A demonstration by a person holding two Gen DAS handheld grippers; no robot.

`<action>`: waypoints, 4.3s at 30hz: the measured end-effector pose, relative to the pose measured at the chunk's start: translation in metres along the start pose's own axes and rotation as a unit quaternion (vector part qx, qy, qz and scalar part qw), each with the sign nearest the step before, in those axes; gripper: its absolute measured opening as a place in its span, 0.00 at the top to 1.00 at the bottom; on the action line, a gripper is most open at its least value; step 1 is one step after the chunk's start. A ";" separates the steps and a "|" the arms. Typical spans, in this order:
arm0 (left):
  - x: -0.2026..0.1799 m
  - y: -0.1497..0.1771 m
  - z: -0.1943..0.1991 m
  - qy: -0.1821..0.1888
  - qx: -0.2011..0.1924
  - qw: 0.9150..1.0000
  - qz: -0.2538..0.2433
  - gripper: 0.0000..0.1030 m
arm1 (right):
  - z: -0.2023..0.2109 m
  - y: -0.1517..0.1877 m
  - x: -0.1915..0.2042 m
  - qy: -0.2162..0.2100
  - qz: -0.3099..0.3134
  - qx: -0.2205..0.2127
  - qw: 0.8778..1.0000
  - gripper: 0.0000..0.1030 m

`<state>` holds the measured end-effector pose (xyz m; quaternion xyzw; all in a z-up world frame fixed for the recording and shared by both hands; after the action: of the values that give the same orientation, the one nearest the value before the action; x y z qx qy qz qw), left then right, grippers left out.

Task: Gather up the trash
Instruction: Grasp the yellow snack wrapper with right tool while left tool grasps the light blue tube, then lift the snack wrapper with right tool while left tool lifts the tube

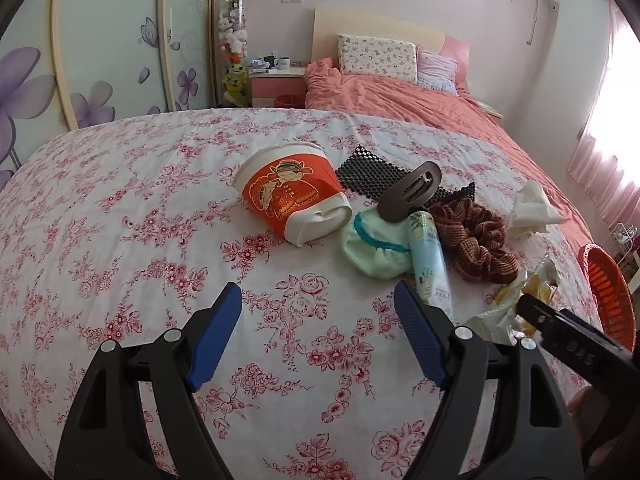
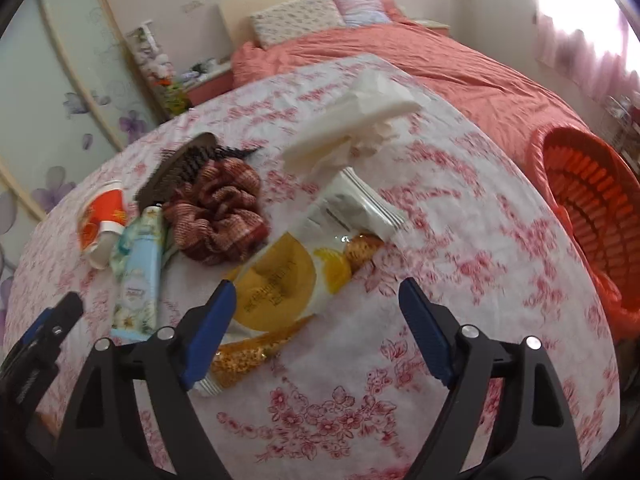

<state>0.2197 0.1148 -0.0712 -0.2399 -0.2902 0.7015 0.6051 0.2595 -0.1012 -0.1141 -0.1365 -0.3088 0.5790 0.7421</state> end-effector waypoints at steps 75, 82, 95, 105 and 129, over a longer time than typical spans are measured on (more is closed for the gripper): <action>-0.025 0.000 -0.038 0.013 0.040 0.999 -0.013 0.60 | 0.000 -0.014 -0.041 -0.009 0.067 -0.009 0.998 0.57; -0.021 0.000 -0.039 0.017 0.040 0.999 -0.002 0.60 | 0.001 -0.014 -0.040 -0.012 0.066 -0.008 0.998 0.55; -0.021 0.001 -0.039 0.024 0.040 0.999 0.004 0.60 | 0.002 -0.014 -0.045 -0.023 0.051 -0.013 0.998 0.55; -0.021 0.001 -0.038 0.024 0.040 0.999 0.005 0.60 | 0.002 -0.014 -0.045 -0.023 0.051 -0.013 0.998 0.55; -0.027 -0.001 -0.031 -0.009 0.030 0.998 -0.046 0.73 | 0.007 -0.020 -0.043 -0.012 0.058 -0.026 0.998 0.80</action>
<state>0.2461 0.0916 -0.0926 -0.2022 -0.2854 0.6836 0.6406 0.2645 -0.1490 -0.1107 -0.1665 -0.3245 0.6144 0.6996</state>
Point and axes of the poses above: each gripper's, at about its wrist camera, not at the fingertips, and z roughly against the way its jaws point, x to its left, y to its underside, the point moved 2 cm from there along -z, roughly the way its jaws point, and after that the axes turned 8 degrees about -y, right-handed, at the moved point
